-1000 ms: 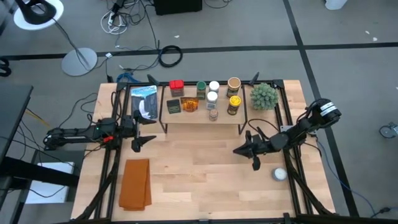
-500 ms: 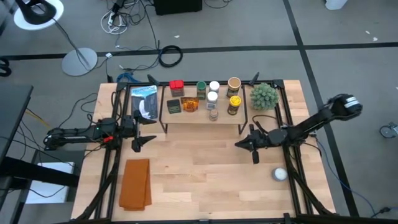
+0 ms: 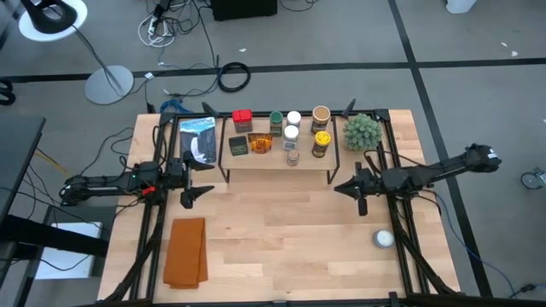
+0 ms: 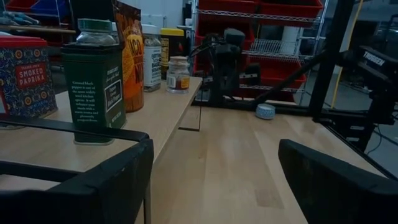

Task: Shelf spices
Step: Return to Home Position

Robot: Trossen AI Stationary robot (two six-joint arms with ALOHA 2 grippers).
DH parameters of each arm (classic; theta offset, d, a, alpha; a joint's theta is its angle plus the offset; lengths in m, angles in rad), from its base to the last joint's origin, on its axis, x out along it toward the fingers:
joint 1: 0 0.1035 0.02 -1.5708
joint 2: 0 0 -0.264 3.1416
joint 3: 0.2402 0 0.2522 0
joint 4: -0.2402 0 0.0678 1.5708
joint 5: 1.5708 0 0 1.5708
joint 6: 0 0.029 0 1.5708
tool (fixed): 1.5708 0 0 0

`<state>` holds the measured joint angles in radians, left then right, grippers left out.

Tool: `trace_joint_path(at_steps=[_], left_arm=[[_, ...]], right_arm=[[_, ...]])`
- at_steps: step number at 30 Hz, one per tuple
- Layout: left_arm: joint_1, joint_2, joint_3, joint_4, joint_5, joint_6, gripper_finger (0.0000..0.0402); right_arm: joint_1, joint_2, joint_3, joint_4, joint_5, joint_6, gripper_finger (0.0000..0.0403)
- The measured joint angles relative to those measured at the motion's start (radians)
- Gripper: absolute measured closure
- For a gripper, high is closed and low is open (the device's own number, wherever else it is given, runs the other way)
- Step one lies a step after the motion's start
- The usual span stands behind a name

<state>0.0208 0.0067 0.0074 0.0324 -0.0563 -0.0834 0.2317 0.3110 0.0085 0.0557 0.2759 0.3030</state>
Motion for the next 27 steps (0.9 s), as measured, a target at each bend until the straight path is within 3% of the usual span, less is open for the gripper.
trace_joint_path(at_steps=[7, 13, 19, 24, 27], left_arm=[[0.0, 0.0, 0.0, 0.0, 0.0, 0.0, 0.005], [0.0, 0.0, 0.0, -0.001, 0.0, 0.0, 0.005], [0.0, 0.0, 0.0, -0.001, 0.0, 0.0, 0.005], [0.0, 0.0, 0.0, -0.001, 0.0, 0.0, 0.005], [0.0, 0.0, 0.0, -0.001, 0.0, 0.0, 0.005]], right_arm=[[0.0, -0.066, 0.0, -0.001, 0.009, -0.092, 0.0392], [-0.024, -0.128, 0.0, 0.007, 0.096, -0.115, 0.0392], [-0.067, -0.222, 0.005, -0.009, 0.086, -0.159, 0.0392], [-0.086, -0.311, 0.044, -0.133, 0.077, -0.166, 0.0392], [-0.086, -0.306, 0.053, -0.16, 0.06, -0.172, 0.0392]])
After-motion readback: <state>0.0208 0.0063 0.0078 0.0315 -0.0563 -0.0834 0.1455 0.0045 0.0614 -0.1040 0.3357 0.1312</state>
